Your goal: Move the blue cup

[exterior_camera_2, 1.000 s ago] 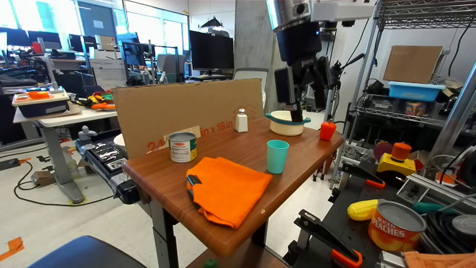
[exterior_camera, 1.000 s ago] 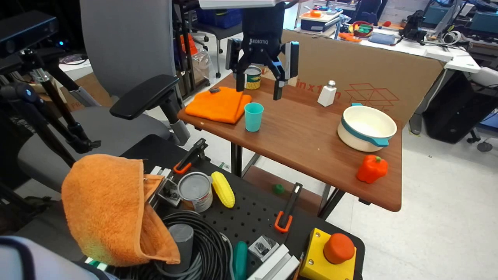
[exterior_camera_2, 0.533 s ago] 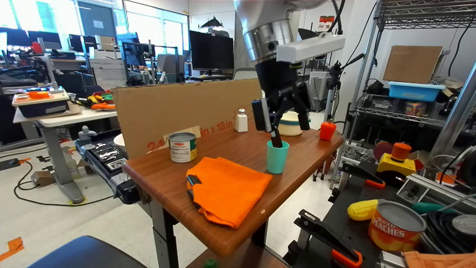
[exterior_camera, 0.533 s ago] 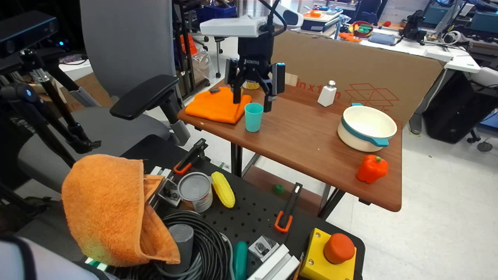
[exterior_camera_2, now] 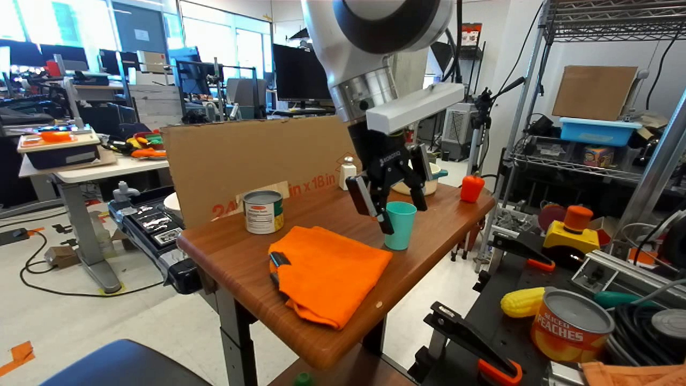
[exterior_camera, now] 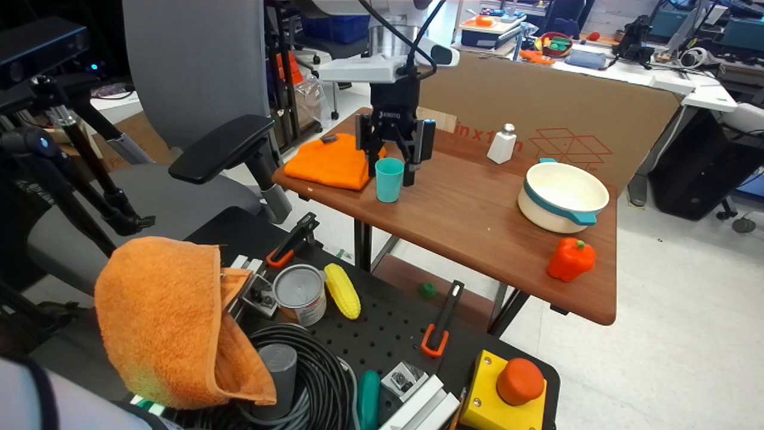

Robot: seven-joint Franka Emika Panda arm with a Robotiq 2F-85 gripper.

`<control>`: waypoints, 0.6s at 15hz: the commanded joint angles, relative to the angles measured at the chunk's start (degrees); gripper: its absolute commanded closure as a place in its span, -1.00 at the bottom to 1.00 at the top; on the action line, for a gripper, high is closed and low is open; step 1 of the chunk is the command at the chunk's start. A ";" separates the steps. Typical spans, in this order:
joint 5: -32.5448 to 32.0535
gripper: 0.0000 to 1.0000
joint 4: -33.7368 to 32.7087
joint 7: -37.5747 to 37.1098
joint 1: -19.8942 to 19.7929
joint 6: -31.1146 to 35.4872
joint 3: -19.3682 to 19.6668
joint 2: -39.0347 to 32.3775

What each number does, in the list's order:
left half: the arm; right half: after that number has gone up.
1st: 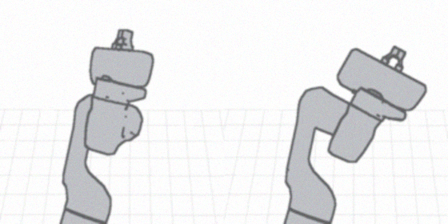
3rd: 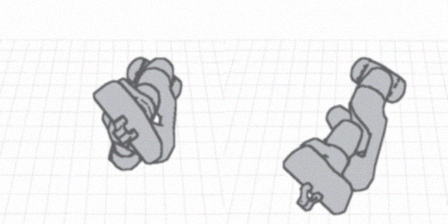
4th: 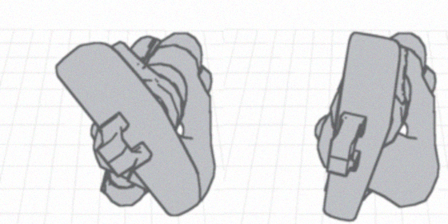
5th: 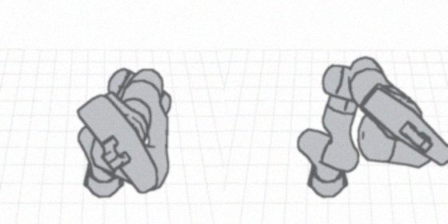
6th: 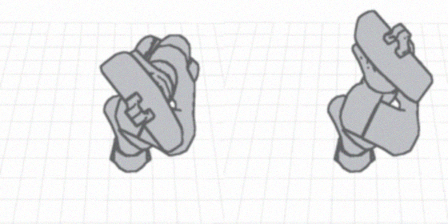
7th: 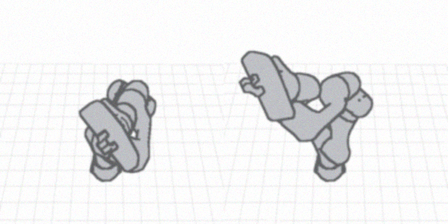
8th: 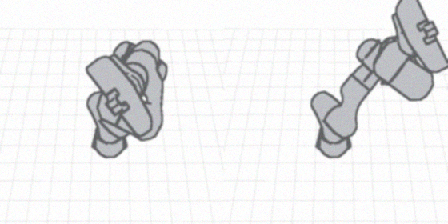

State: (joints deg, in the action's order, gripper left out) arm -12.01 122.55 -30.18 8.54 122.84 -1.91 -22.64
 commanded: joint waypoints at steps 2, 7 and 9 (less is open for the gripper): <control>-0.17 0.16 -4.72 -2.03 2.39 -3.35 1.99 -3.48; 1.57 0.57 -4.16 -0.36 1.60 -7.39 1.87 -0.05; 1.93 0.57 -2.85 0.57 0.26 -7.76 2.53 2.86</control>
State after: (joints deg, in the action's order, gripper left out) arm -11.63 118.21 -31.40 9.87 117.11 -0.44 -24.34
